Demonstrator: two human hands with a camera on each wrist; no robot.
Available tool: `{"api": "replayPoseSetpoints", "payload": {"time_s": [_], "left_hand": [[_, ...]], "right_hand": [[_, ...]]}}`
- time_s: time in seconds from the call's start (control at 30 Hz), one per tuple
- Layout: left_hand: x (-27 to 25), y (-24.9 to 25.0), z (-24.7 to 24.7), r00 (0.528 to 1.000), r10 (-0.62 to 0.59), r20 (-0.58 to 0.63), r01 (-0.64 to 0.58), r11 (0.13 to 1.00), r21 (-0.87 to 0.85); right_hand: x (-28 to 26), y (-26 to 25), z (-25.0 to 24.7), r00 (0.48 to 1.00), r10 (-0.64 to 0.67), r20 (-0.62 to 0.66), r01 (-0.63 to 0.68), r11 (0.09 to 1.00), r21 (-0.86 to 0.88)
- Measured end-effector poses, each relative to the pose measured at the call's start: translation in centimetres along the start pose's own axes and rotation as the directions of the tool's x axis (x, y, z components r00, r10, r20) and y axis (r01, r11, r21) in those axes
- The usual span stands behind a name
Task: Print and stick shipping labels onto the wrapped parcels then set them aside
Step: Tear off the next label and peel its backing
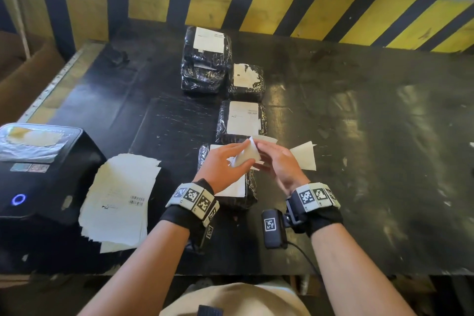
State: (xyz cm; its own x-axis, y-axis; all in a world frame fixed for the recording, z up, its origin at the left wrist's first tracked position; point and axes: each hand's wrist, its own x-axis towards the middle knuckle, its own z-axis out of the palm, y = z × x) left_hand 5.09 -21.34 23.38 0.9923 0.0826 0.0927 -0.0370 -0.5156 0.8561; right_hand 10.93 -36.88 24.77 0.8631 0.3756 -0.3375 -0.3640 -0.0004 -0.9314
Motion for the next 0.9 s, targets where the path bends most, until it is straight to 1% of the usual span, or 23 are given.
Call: {"api": "replayPoseSetpoints", "payload": {"time_s": [0.1,0.23,0.43,0.57,0.9], "left_hand": [[0.2,0.0,-0.1,0.999,-0.002,0.033,0.003,1.0,-0.027],[0.6,-0.2,-0.2,0.999,0.014,0.038,-0.012,0.999,-0.031],[0.9,0.3,-0.2,0.992,0.007,0.126,0.001,0.998,-0.065],[1.3,0.2,0.1,0.995,0.01,0.101,-0.008,1.0,-0.024],[2.1,0.6,0.2,0.997,-0.02,0.07,0.023,0.999,-0.049]], "right_hand": [[0.1,-0.4,-0.3,1.0,-0.004,0.02,0.004,1.0,0.004],[0.6,-0.5,-0.5,1.0,-0.006,0.028,0.006,1.0,0.0],[1.1,-0.5,-1.0,1.0,-0.004,0.017,0.004,1.0,-0.018],[1.3,-0.6,-1.0,1.0,-0.011,0.028,0.011,1.0,-0.017],[1.1,-0.6,-1.1,0.997,-0.03,0.064,0.025,0.996,0.08]]}}
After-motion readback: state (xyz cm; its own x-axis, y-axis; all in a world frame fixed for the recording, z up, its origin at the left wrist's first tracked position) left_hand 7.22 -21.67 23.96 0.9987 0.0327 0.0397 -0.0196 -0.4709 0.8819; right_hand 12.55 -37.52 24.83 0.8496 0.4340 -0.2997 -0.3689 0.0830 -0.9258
